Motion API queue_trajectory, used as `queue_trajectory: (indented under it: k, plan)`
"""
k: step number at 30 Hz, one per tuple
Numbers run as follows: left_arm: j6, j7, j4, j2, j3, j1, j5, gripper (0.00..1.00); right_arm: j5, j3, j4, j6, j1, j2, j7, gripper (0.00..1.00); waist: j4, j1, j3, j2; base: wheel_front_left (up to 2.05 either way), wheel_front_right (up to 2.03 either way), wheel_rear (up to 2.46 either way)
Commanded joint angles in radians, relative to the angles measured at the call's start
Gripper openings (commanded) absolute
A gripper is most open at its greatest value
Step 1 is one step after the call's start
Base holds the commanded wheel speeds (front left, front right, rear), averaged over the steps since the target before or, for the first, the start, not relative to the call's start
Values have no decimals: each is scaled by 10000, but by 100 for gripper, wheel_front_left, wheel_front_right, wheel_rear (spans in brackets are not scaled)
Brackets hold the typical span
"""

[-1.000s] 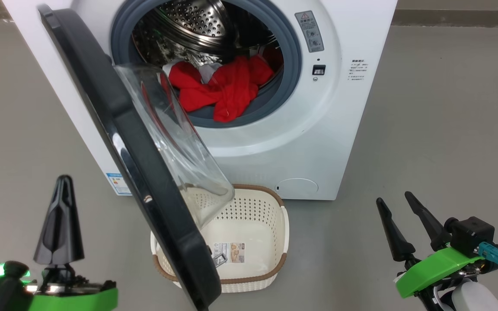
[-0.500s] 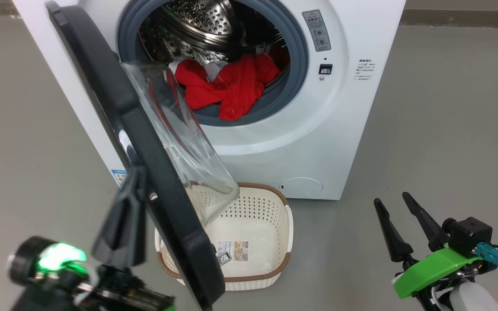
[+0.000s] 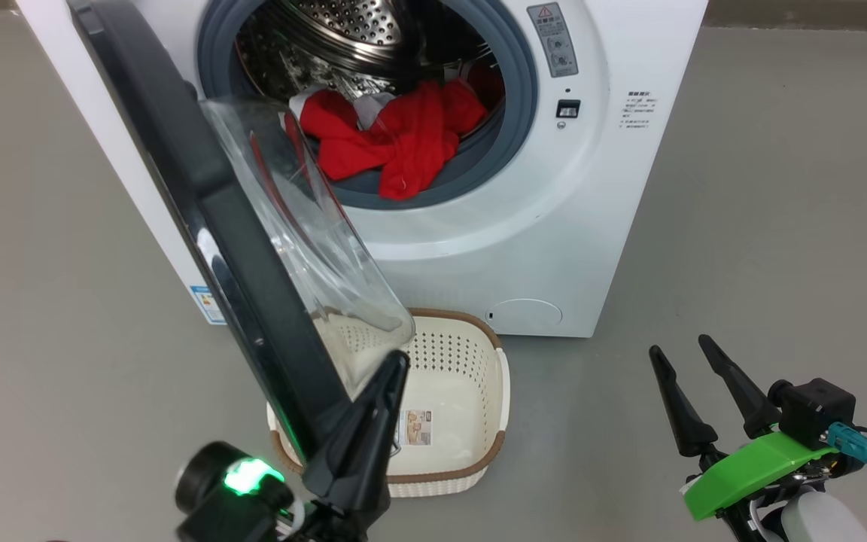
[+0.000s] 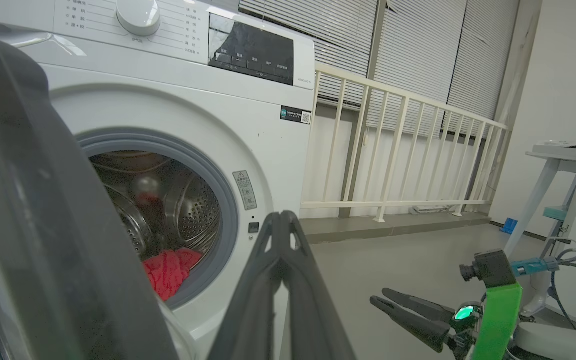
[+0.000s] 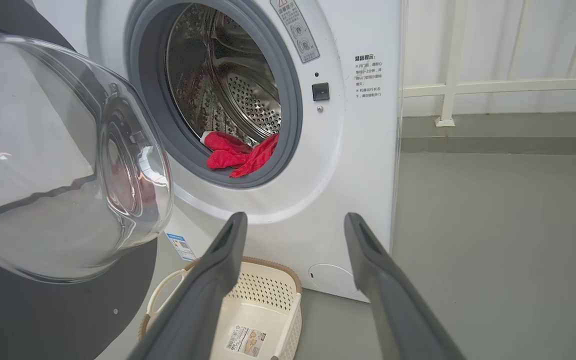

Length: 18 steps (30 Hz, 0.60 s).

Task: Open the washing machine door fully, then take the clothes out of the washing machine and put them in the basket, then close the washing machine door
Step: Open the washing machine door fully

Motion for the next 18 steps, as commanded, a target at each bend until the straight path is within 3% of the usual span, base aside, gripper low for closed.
queue_trajectory:
  k: [1, 18]
  plan:
    - [129, 56, 24, 29, 131, -72, -106, 0, 25, 208, -262, 27, -189, -32, -120, 100, -31, 0, 28, 0, 0, 0, 0]
    - [509, -17, 2123, 24, -200, 19, -1199, 0, 13, 101, -233, 27, -215, 56, -120, 100, 55, 0, 39, 0, 0, 0, 0]
